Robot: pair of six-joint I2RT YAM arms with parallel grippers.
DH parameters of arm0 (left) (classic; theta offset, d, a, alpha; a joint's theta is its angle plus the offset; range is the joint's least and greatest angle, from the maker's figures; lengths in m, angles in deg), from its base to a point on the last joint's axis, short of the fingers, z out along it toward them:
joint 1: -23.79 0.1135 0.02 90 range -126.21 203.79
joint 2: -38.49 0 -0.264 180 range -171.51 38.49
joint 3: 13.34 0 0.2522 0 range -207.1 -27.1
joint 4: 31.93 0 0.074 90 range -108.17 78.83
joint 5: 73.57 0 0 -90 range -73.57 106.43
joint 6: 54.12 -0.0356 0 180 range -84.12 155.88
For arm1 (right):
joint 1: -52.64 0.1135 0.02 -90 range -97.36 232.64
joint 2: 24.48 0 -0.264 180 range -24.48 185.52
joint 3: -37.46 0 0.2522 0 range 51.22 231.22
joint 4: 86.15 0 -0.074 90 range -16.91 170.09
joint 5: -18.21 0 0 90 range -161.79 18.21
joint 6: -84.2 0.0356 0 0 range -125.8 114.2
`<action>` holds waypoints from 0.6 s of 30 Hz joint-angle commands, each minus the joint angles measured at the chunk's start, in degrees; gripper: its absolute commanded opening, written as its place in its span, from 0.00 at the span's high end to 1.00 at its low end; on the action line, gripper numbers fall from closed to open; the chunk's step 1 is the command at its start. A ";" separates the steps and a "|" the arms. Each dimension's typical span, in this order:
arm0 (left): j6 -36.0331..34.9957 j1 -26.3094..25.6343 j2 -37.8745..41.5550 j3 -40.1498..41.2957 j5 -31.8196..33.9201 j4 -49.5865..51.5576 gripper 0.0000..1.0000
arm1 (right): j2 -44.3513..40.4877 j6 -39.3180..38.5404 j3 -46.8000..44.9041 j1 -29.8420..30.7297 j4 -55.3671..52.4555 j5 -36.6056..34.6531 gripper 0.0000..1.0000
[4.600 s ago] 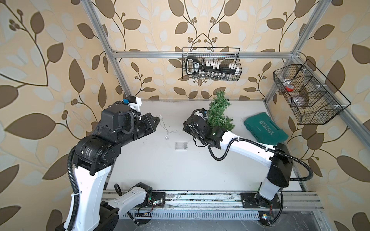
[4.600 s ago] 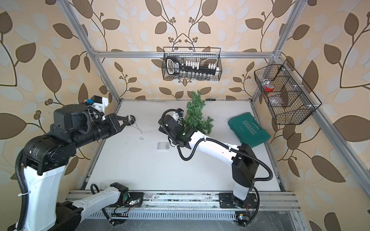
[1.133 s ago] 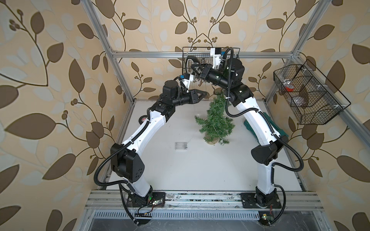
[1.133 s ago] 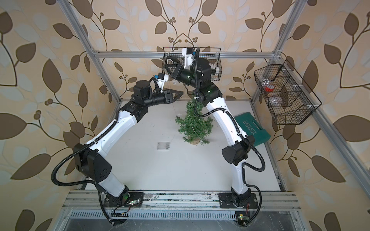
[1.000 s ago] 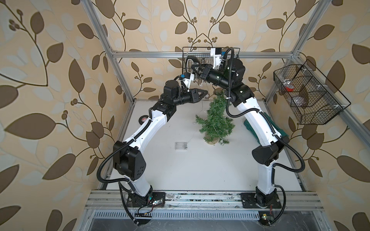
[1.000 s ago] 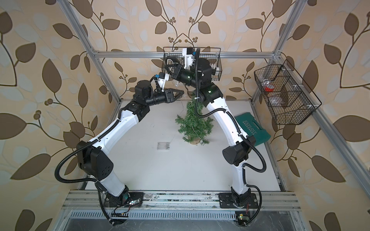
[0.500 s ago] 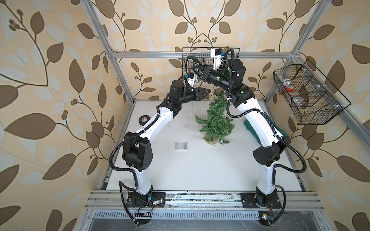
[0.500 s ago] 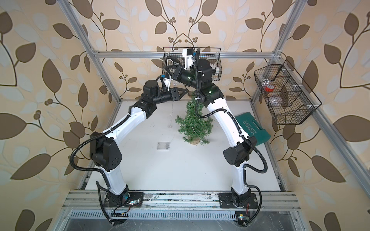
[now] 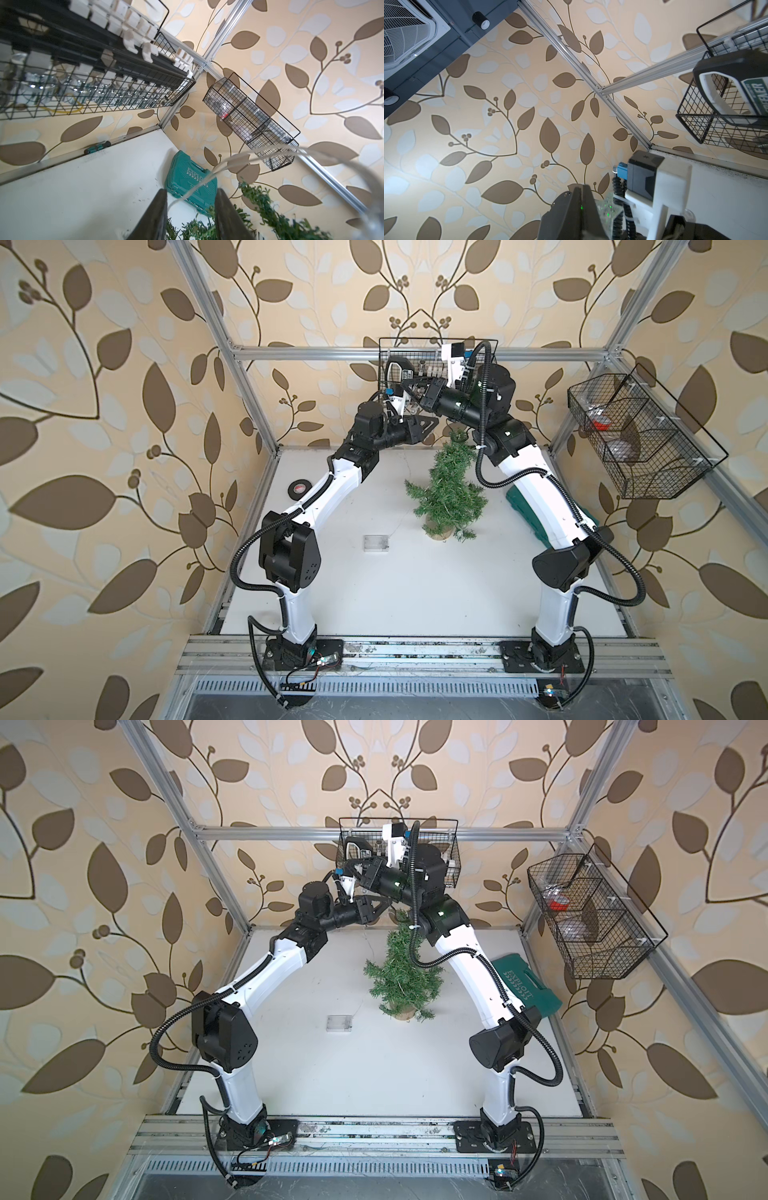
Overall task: Remove string lights from the small christmas tree
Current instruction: Remove the light string from the Christmas tree.
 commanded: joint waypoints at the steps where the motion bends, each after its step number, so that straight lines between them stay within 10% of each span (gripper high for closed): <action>1: -1.32 -1.23 -1.25 -1.79 -0.44 -5.42 0.57 | -1.81 -0.39 -0.53 -0.20 1.12 0.61 0.96; 14: -5.22 -2.29 -1.32 -1.78 5.71 -2.52 1.00 | -4.84 -0.15 -4.97 -2.06 2.10 -0.27 0.96; 18: -7.70 -2.22 1.52 -0.35 6.58 0.86 1.00 | -5.79 0.99 -7.33 -3.62 3.97 -0.37 0.96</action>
